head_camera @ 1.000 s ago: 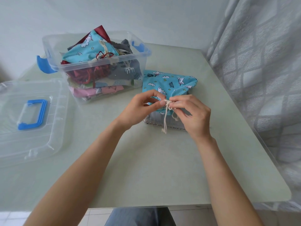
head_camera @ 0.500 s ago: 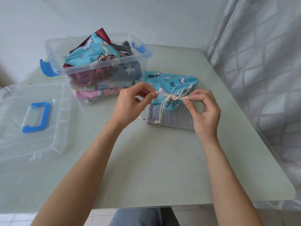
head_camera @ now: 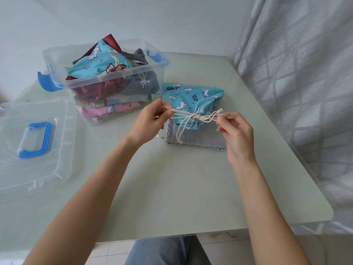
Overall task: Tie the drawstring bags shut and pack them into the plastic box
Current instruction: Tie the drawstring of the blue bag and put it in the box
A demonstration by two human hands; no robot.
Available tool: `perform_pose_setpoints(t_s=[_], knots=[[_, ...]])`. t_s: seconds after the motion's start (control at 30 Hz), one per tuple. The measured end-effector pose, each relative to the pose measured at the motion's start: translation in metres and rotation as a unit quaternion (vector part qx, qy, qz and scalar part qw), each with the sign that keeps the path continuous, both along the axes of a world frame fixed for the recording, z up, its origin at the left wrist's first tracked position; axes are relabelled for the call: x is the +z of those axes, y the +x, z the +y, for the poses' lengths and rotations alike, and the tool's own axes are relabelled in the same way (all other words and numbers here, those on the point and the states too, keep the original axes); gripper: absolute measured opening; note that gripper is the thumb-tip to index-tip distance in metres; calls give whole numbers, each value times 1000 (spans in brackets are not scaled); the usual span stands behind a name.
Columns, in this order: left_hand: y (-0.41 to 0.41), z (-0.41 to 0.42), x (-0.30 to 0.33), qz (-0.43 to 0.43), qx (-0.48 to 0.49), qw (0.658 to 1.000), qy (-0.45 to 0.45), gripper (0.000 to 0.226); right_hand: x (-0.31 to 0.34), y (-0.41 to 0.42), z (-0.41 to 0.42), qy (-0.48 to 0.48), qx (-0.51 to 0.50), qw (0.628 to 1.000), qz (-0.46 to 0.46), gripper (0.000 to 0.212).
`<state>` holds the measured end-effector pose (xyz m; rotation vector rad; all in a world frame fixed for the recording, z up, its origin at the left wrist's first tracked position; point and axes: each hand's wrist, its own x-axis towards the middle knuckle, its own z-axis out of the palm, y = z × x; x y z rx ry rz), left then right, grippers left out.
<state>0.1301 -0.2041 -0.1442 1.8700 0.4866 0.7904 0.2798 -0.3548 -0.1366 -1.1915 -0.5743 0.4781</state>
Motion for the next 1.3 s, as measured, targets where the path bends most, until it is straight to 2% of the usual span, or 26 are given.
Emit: perform_pose_setpoints(t_s=[0.1,0.27,0.33,0.43,0.63,0.7,0.83,1.0,1.13,1.2,1.23,1.3], knots=[[-2,3,-9,45,7,999,22,21,2,2,-9,-36,19,998,44,20],[-6,-3,-13,54,2,998,-8,20,-4,-3,-21,-74,26,995,63,21],[-6,-7,-16,54,-8,998,-3,20,-7,-3,-26,-99,23,995,24,22],[-5,-16,-18,55,-16,998,15,18,-8,-6,-30,-142,19,986,-85,22],[-4,-32,-15,-3,-4,995,-104,10,-8,-9,-35,-148,-21,981,-125,22],[-4,-30,-19,28,28,997,-67,11,-11,-8,-39,-170,-33,972,-159,23],[-3,-27,-24,105,113,985,81,5,-15,-10,-47,-209,-43,954,-211,30],[2,-29,-26,139,134,974,118,8,-16,-10,-60,-221,-45,947,-227,30],[-2,-32,-25,145,70,981,107,5,-14,1,-74,-205,19,952,-227,17],[-5,-34,-21,137,43,985,101,8,-9,8,-79,-196,72,938,-275,20],[-5,-36,-18,132,28,986,100,9,-5,12,-78,-197,87,920,-327,27],[-4,-40,-12,112,1,990,86,10,0,17,-69,-213,105,848,-473,48]])
